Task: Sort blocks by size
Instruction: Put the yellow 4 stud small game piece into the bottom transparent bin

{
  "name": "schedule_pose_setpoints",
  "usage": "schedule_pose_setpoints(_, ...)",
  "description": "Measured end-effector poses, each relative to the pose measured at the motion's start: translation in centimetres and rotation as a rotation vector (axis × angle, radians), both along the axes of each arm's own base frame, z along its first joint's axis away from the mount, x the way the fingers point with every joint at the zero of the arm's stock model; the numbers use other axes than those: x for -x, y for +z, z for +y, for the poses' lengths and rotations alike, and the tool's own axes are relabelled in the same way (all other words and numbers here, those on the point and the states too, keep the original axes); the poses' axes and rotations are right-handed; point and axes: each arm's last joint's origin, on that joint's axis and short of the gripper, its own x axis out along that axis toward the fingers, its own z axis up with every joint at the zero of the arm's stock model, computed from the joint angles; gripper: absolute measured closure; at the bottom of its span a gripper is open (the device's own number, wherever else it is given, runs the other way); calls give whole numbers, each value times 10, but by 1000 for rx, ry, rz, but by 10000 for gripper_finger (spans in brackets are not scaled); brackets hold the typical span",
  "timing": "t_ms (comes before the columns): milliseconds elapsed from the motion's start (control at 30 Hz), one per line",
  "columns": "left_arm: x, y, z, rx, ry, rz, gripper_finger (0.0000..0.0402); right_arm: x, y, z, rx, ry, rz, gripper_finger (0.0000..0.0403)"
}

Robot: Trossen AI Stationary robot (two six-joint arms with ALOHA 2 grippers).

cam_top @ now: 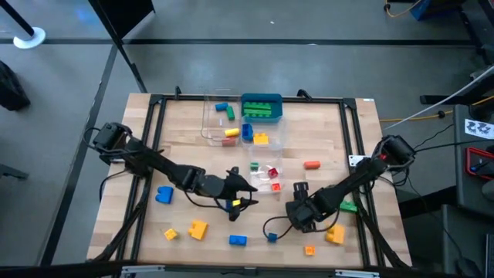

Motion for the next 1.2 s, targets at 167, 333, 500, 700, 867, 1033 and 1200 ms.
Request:
schedule_pose_setpoints(167, 5, 0, -12, 11, -33, 1, 204, -2, -2, -2, -26, -4, -6, 165)
schedule_pose_setpoints(333, 10, 2, -23, 8, -69, -3, 204, -3, -2, 0, -55, 0, -6, 210)
schedule_pose_setpoints(500, 18, 7, -29, -4, -96, 20, 204, -6, 4, 3, -92, 8, 1, 260)
schedule_pose_setpoints(700, 36, 15, -34, -17, -107, 92, 204, -22, 38, 14, -100, 61, -34, 260)
schedule_pose_setpoints(867, 55, 20, -33, 10, -39, 189, 204, -37, 80, 18, 34, 101, -142, 246)
schedule_pose_setpoints(1033, 72, 21, -30, 82, 25, 300, 204, -50, 109, 13, 254, 138, -286, 252)
schedule_pose_setpoints(1200, 91, 20, -34, 196, 49, 420, 204, -66, 115, -11, 389, 81, -339, 250)
